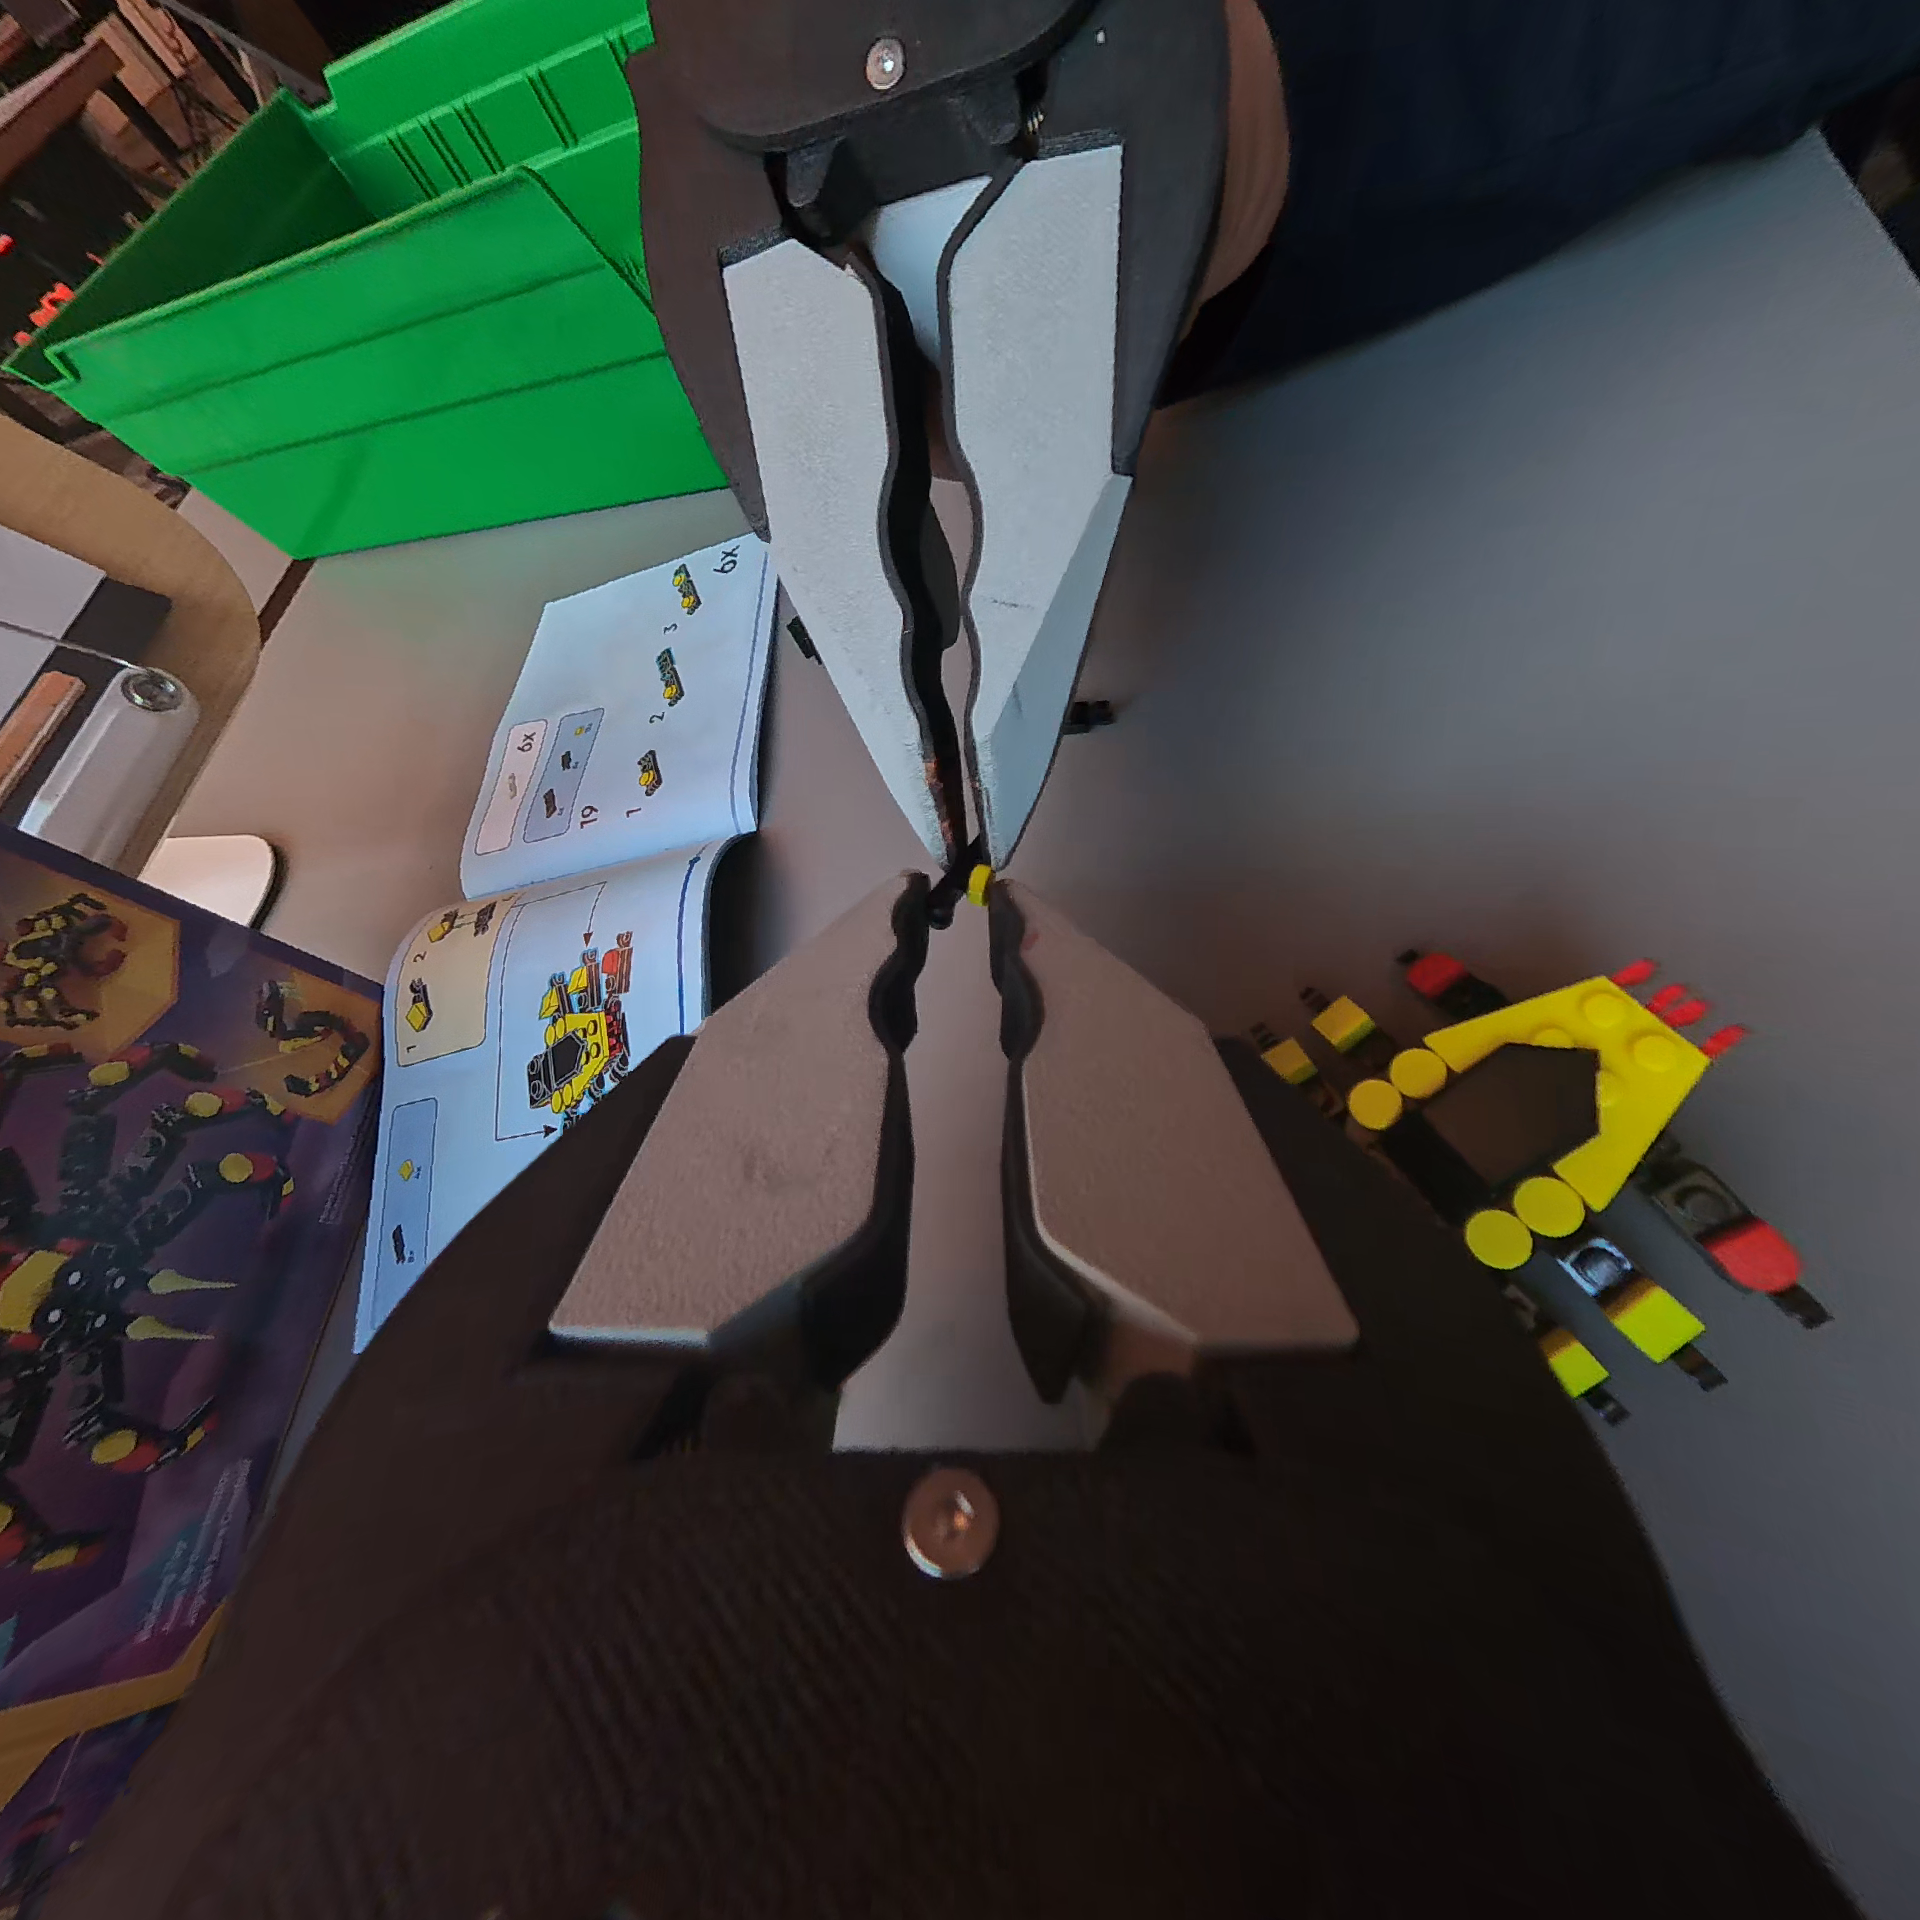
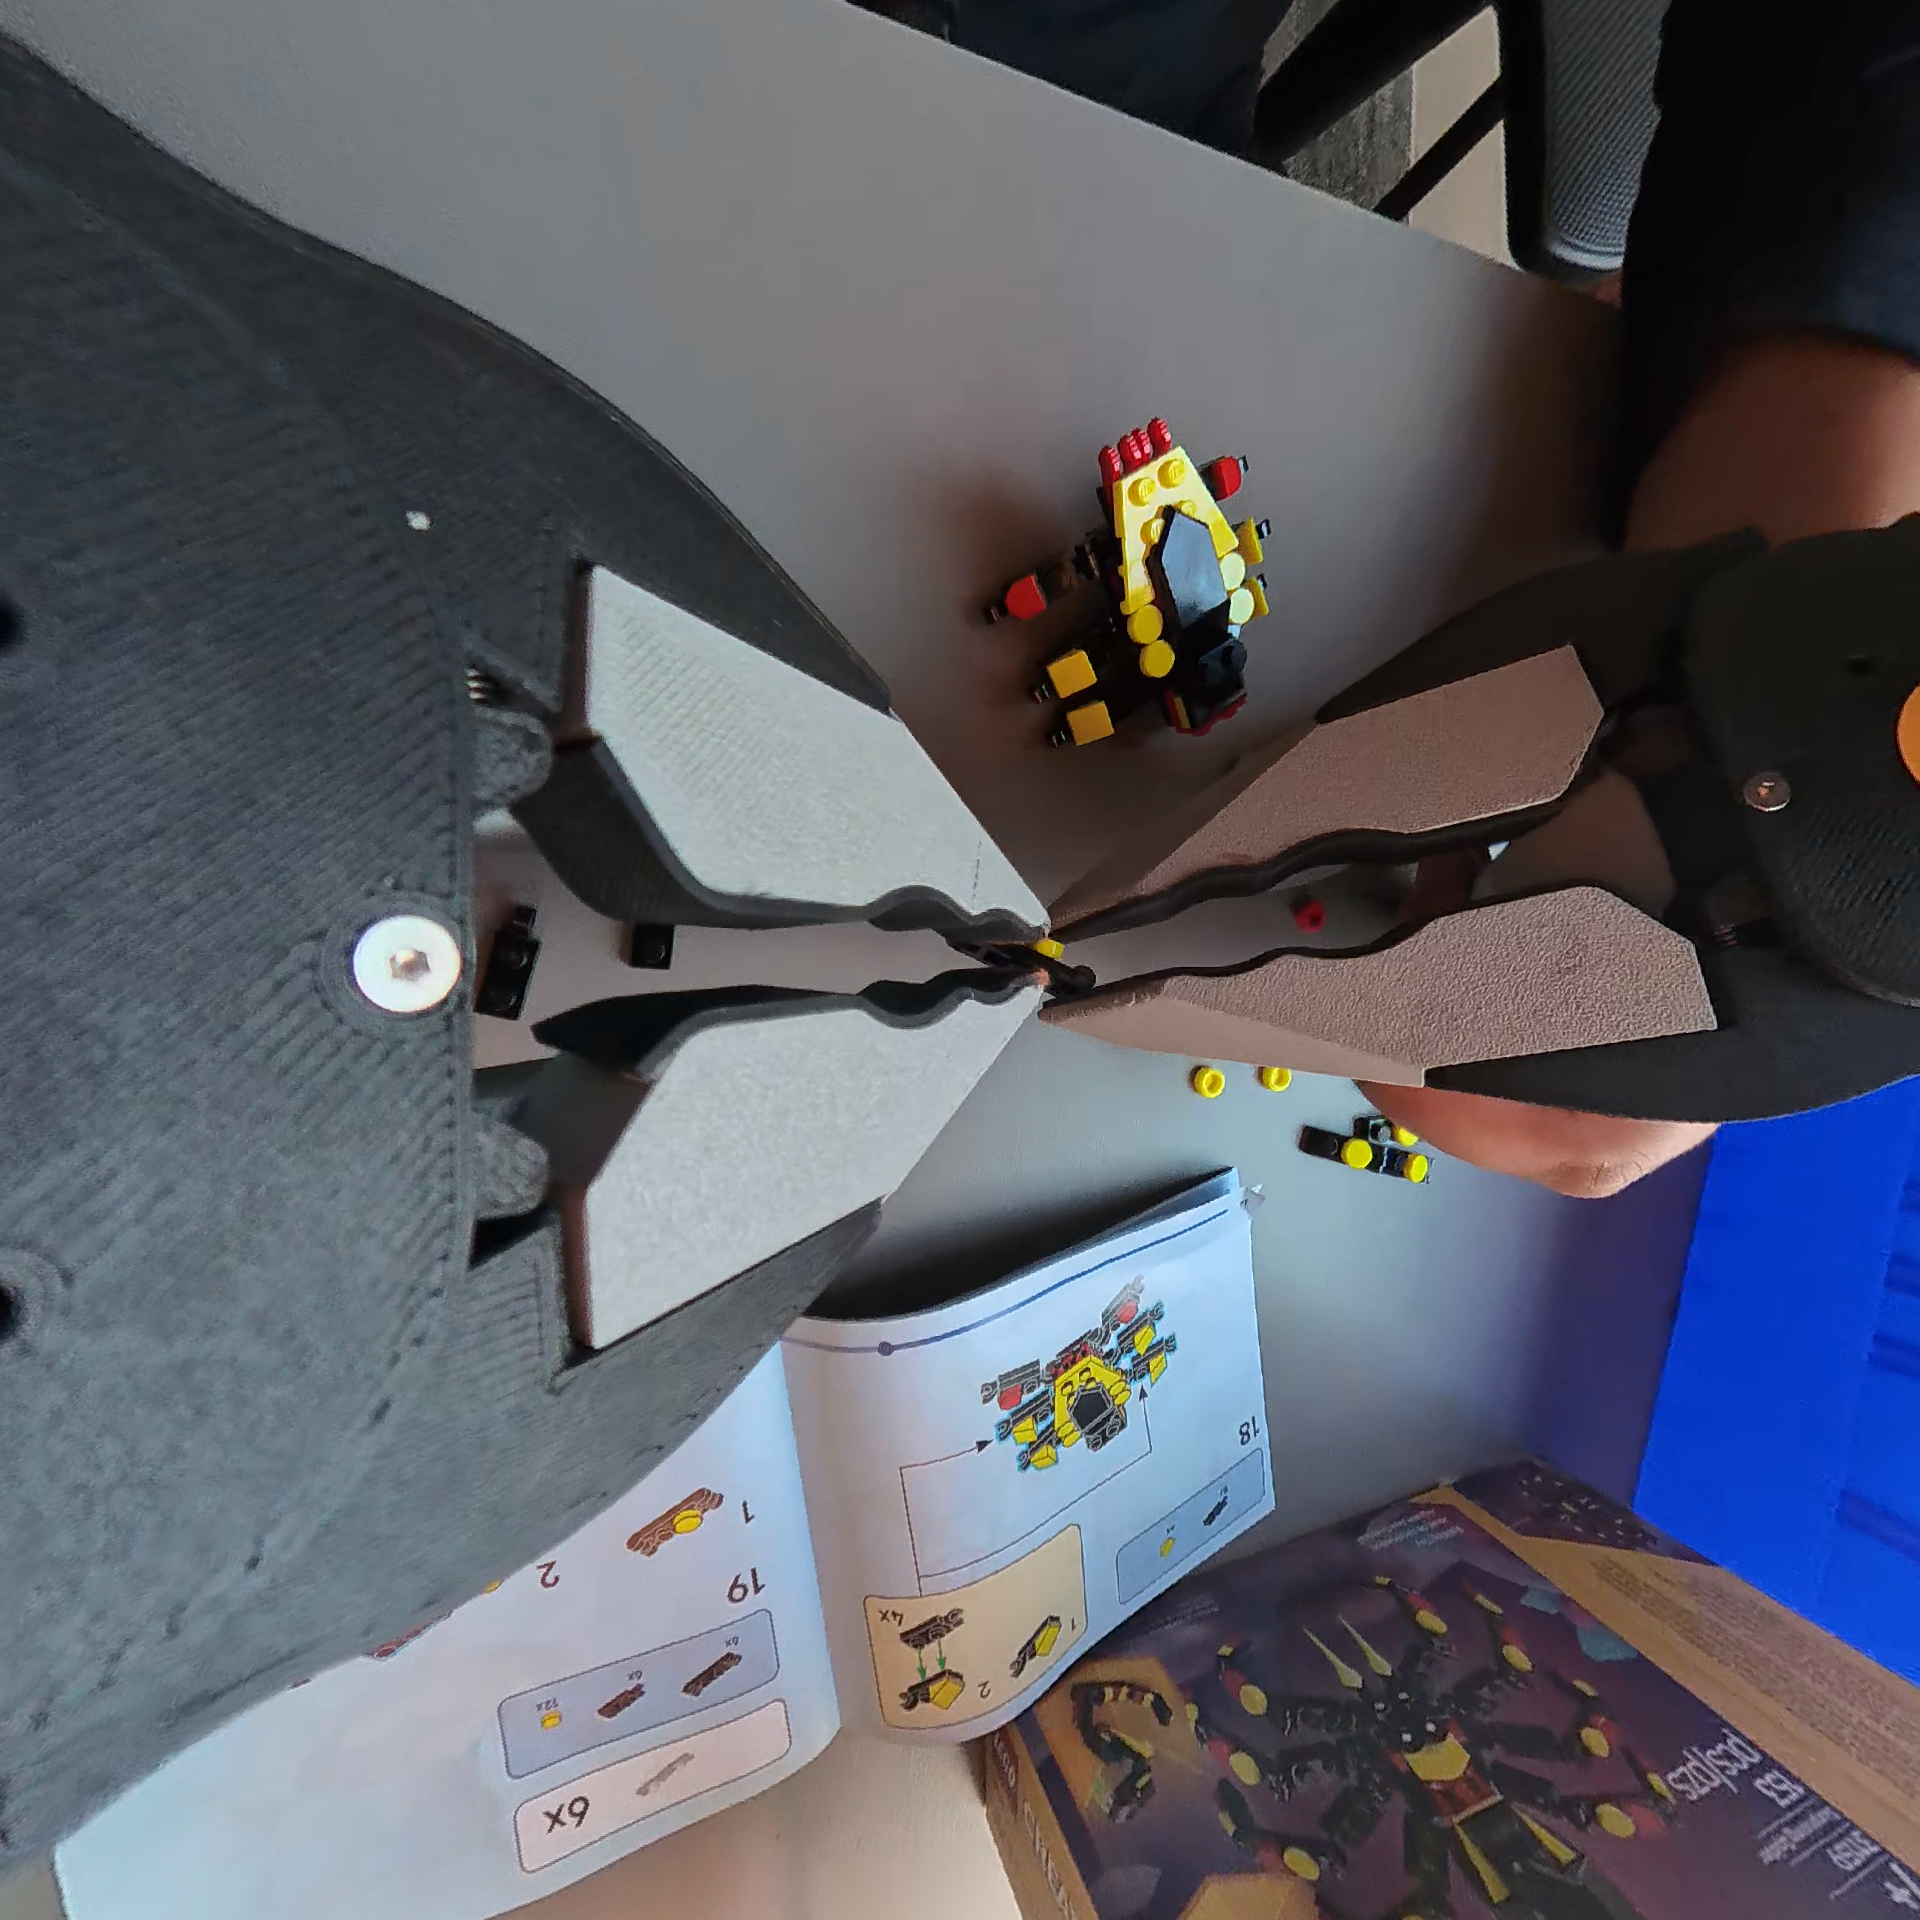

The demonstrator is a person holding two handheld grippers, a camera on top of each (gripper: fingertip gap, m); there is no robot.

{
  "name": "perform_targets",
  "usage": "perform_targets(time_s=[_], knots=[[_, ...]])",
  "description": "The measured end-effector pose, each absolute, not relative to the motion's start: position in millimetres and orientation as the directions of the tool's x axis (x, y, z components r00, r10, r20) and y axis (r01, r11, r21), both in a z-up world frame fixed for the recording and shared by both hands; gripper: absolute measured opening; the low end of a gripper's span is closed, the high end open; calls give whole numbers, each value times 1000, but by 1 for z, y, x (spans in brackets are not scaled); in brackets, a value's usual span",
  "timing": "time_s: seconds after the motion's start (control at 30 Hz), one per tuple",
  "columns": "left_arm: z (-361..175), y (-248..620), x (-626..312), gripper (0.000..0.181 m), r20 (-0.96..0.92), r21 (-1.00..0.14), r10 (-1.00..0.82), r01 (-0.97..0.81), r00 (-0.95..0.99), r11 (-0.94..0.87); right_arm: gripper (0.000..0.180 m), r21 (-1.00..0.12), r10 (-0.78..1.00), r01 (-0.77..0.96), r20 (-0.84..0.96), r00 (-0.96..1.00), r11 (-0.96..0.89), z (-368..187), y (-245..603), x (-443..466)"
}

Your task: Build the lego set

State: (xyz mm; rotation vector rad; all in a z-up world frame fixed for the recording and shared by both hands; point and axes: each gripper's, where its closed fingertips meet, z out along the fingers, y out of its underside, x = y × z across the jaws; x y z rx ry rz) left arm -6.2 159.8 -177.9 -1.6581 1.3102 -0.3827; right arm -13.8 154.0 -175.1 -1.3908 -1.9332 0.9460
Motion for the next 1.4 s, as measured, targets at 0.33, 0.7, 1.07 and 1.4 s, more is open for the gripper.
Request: perform_targets(time_s=[0.33, 0.7, 1.07, 1.4], knots=[[-167, 164, -3, 4, -343, -824, -847, -563, 406, 64, 0, -832, 952, 482, 165, -257, 274, -157, 161, -13], [-166, 165, -5, 4, -429, -793, -818, -593, 383, 138, 8, -733, 890, 506, 364, -274, 455, -166, 164, -6], [-163, 165, -3, 4, -424, -804, -815, -578, 396, 137, 6, -740, 884, 484, 388, -259, 467, -162, 163, -10], [-162, 164, -4, 5, -368, -832, -831, -547, 416, 95, 3, -739, 903, 519, 341, -259, 428, -161, 161, -11]])
